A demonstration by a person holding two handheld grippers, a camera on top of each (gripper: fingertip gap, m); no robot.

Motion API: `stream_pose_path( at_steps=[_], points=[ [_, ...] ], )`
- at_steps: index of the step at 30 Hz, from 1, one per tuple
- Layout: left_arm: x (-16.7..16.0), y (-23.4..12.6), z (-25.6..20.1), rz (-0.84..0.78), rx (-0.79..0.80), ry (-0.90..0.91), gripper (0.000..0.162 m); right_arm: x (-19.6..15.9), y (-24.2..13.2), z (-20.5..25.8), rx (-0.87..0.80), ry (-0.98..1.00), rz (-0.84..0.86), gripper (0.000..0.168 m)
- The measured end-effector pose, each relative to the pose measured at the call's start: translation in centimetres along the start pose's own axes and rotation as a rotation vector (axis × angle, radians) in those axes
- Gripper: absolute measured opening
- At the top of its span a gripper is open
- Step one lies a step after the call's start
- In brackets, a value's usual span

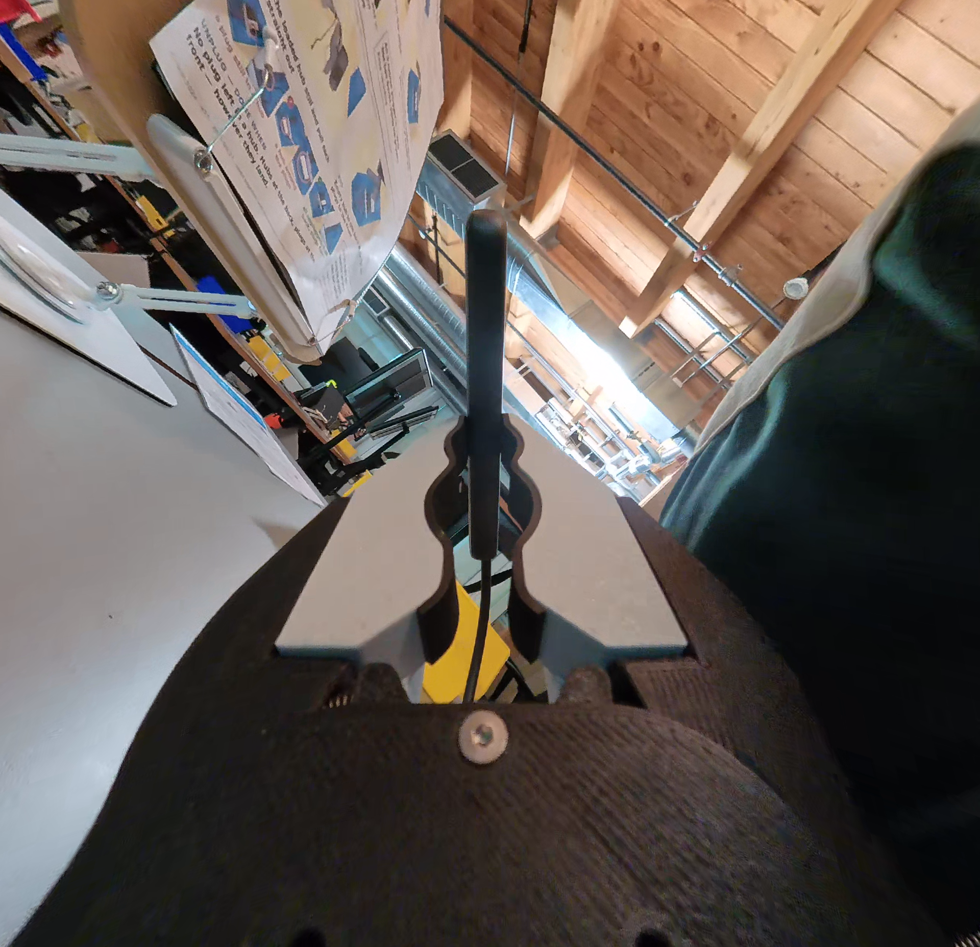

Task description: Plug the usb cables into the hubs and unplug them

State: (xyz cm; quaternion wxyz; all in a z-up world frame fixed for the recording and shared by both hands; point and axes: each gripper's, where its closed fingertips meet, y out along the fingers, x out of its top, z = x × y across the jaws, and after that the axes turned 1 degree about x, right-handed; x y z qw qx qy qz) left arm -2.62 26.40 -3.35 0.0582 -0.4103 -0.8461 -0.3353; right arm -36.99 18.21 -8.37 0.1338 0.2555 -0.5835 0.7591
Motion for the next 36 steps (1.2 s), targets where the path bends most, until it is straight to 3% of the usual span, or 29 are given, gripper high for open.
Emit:
stream_pose_path(
  at_steps=[3, 8, 10, 12, 17, 20, 23, 26, 29, 36],
  points=[
    [1.0, -0.2, 0.2, -0.027, -0.007, -0.028, 0.008, -0.9, 2.8, -2.2, 0.048, 0.037, 0.131, 0.026],
    [2.0, -0.6, 0.4, -0.066, -0.022, -0.069, 0.009, -1.9, 5.5, -2.0, 0.188, 0.103, 0.256, 0.028],
    [2.0, -0.6, 0.5, -0.066, -0.018, -0.073, 0.009, -1.7, 5.6, -1.7, 0.207, 0.096, 0.258, 0.022],
    [1.9, -0.5, 0.5, -0.062, -0.017, -0.076, 0.009, -0.7, 4.8, -2.2, 0.174, 0.084, 0.206, 0.005],
    [1.6, -0.4, 0.6, -0.053, -0.01, -0.075, 0.009, 4.8, -2.0, -2.5, 0.141, 0.117, -0.168, 0.003],
    [1.5, -0.4, 0.7, -0.05, -0.004, -0.073, 0.009, 7.9, -9.6, -1.5, 0.156, 0.154, -0.485, 0.003],
    [1.4, -0.5, 0.8, -0.051, 0.005, -0.068, 0.009, 8.1, -18.4, -0.9, 0.114, 0.201, -0.77, 0.003],
    [1.5, -0.6, 1.0, -0.061, 0.018, -0.06, 0.009, 4.9, -26.3, -0.7, 0.027, 0.271, -1.0, 0.003],
    [1.8, -0.9, 1.1, -0.072, 0.027, -0.054, 0.009, -1.0, -32.0, 0.1, -0.086, 0.358, -1.156, 0.003],
    [1.9, -1.0, 1.1, -0.072, 0.012, -0.074, 0.01, -18.4, -37.3, 4.2, -0.401, 0.604, -1.354, 0.002]
  ],
)
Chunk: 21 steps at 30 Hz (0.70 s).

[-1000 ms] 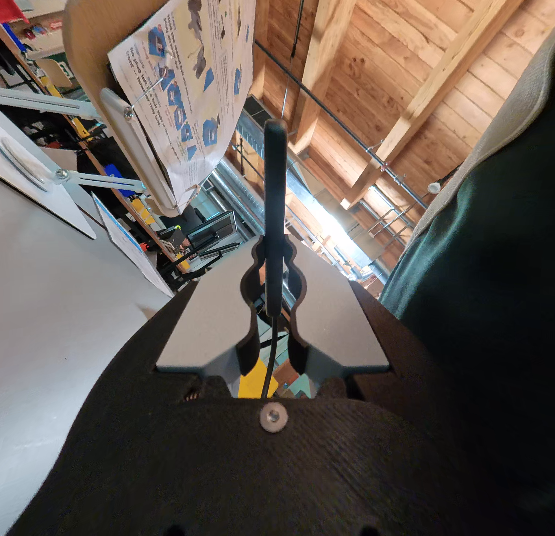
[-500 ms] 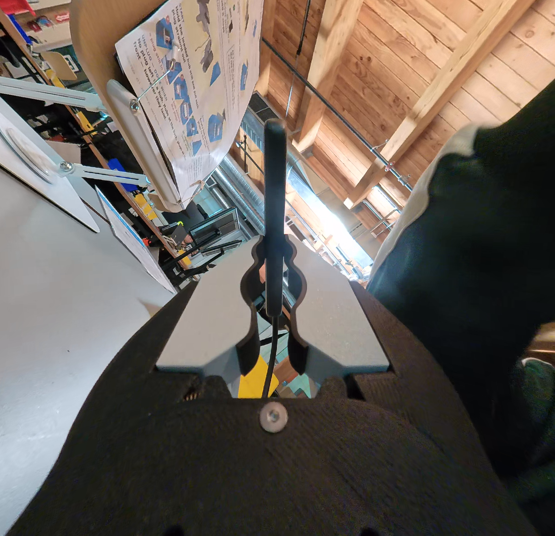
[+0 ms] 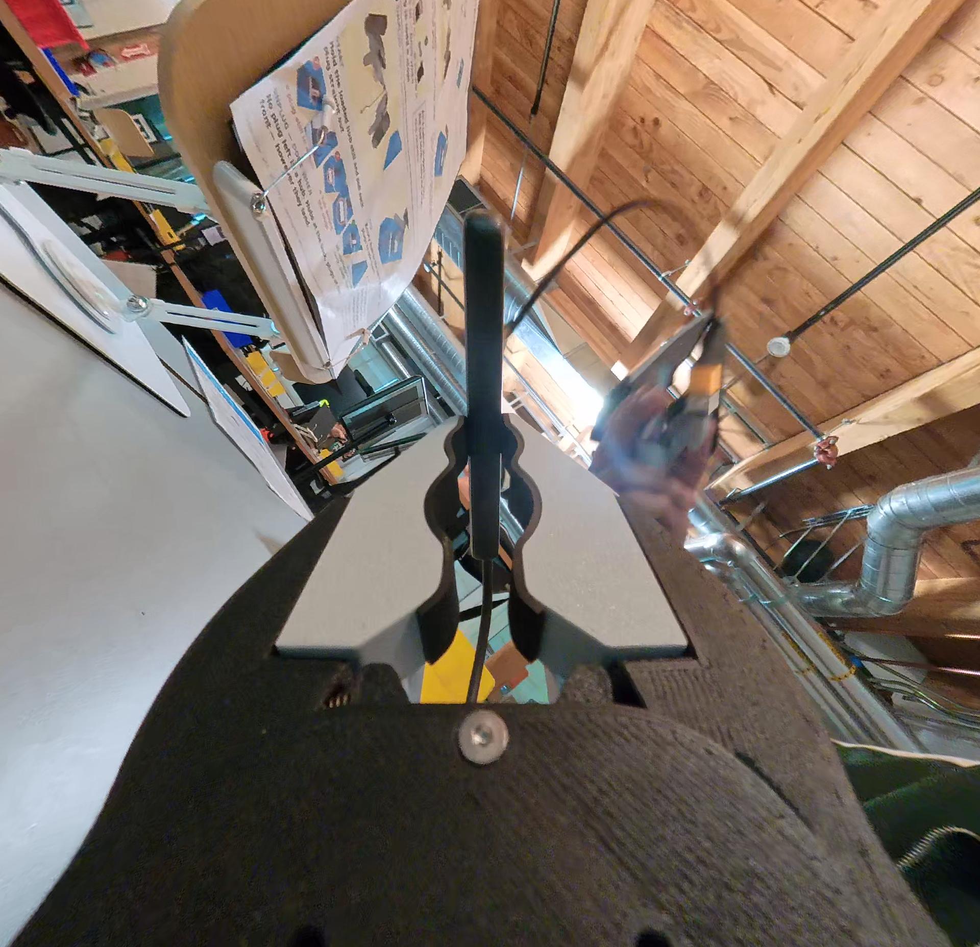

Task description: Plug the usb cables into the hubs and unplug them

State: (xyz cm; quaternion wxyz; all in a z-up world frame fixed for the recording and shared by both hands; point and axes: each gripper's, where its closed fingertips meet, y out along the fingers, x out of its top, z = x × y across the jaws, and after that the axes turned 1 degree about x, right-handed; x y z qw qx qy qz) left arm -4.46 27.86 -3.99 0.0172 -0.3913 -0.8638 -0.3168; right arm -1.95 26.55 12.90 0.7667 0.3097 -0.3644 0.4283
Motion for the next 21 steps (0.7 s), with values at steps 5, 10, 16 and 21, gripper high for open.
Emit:
stream_pose_path(
  at_steps=[5, 10, 16, 21],
  points=[
    [-1.1, 0.3, -0.4, 0.041, -0.022, 0.01, 0.009, -3.5, -9.2, -4.6, -0.244, 0.104, -0.128, 0.002],
    [-2.3, 0.6, -0.8, 0.082, -0.019, 0.052, 0.009, -7.3, -16.4, -10.6, -0.588, 0.293, -0.36, 0.003],
    [-2.4, 0.4, -1.1, 0.094, -0.019, 0.073, 0.009, -10.1, -18.5, -14.7, -0.779, 0.438, -0.464, 0.003],
    [-3.6, 1.0, -0.8, 0.187, 0.016, 0.141, 0.009, -11.4, -18.0, -19.3, -0.911, 0.433, -0.388, 0.003]
  ],
)
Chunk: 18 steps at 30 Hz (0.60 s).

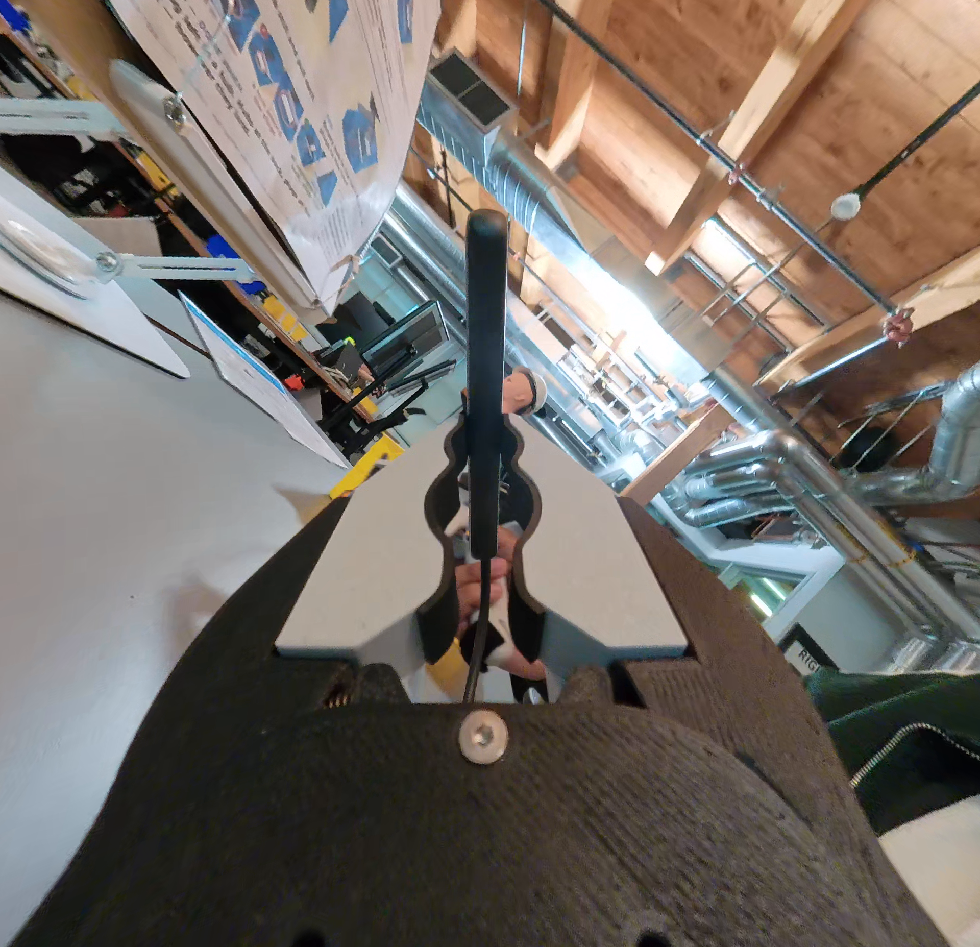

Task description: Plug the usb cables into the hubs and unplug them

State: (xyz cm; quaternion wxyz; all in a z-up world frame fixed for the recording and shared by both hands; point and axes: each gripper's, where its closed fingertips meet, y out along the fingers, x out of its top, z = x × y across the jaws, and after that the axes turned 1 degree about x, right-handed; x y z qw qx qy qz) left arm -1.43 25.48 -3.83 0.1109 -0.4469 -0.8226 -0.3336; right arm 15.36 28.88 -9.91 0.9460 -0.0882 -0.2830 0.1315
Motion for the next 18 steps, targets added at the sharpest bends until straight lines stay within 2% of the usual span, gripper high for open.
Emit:
stream_pose_path(
  at_steps=[3, 7, 11, 13, 15, 16, 18],
  points=[
    [-0.4, 0.3, -0.3, 0.008, -0.021, -0.017, 0.009, -1.0, 1.6, -1.7, -0.046, -0.009, 0.062, 0.006],
    [0.1, -0.1, 0.2, 0.0, -0.006, -0.039, 0.009, -4.4, 1.4, -1.6, 0.045, -0.036, 0.253, 0.045],
    [0.5, -0.3, 0.4, -0.004, -0.006, -0.061, 0.009, -6.4, -0.2, 1.3, 0.266, -0.142, 0.433, 0.064],
    [0.3, -0.2, 0.4, -0.001, -0.011, -0.074, 0.009, -6.2, -0.7, 2.8, 0.37, -0.292, 0.488, 0.069],
    [0.1, -0.1, 0.3, 0.006, -0.021, -0.084, 0.009, -6.6, -0.9, 3.4, 0.441, -0.525, 0.596, 0.073],
    [0.0, -0.1, 0.2, 0.008, -0.025, -0.087, 0.009, -7.1, -0.9, 2.8, 0.45, -0.675, 0.686, 0.074],
    [0.0, 0.0, 0.1, 0.007, -0.036, -0.096, 0.009, -7.1, -0.3, 0.0, 0.374, -1.014, 0.857, 0.062]
  ],
)
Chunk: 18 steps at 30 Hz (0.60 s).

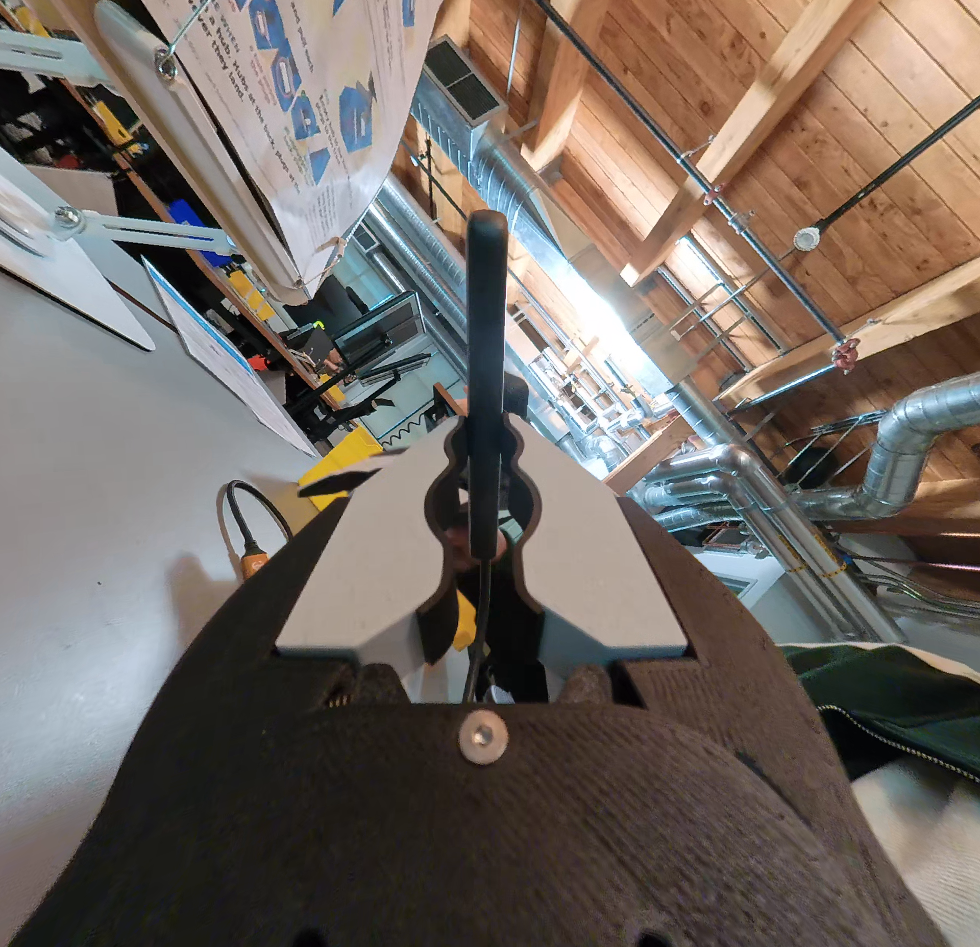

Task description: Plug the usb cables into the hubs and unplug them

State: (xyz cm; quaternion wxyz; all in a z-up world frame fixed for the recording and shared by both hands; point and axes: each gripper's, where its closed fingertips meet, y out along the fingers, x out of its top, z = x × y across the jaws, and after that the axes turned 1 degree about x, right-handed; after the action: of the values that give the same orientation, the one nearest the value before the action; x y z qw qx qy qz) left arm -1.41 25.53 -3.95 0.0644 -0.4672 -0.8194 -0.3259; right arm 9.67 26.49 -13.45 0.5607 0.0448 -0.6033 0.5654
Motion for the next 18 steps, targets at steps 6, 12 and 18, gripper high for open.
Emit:
stream_pose_path(
  at_steps=[6, 12, 18],
  points=[
    [0.2, -0.1, 0.0, -0.01, -0.015, -0.023, 0.009, -2.1, 1.2, -4.4, -0.036, -0.599, 0.459, 0.05],
    [0.3, -0.2, 0.0, -0.01, -0.031, -0.046, 0.009, -3.1, 2.9, -3.7, 0.189, -0.606, 0.643, 0.041],
    [0.7, -0.6, -0.5, 0.008, -0.104, -0.144, 0.009, -5.4, 2.0, -1.7, 0.174, -0.686, 0.692, 0.031]
  ],
)
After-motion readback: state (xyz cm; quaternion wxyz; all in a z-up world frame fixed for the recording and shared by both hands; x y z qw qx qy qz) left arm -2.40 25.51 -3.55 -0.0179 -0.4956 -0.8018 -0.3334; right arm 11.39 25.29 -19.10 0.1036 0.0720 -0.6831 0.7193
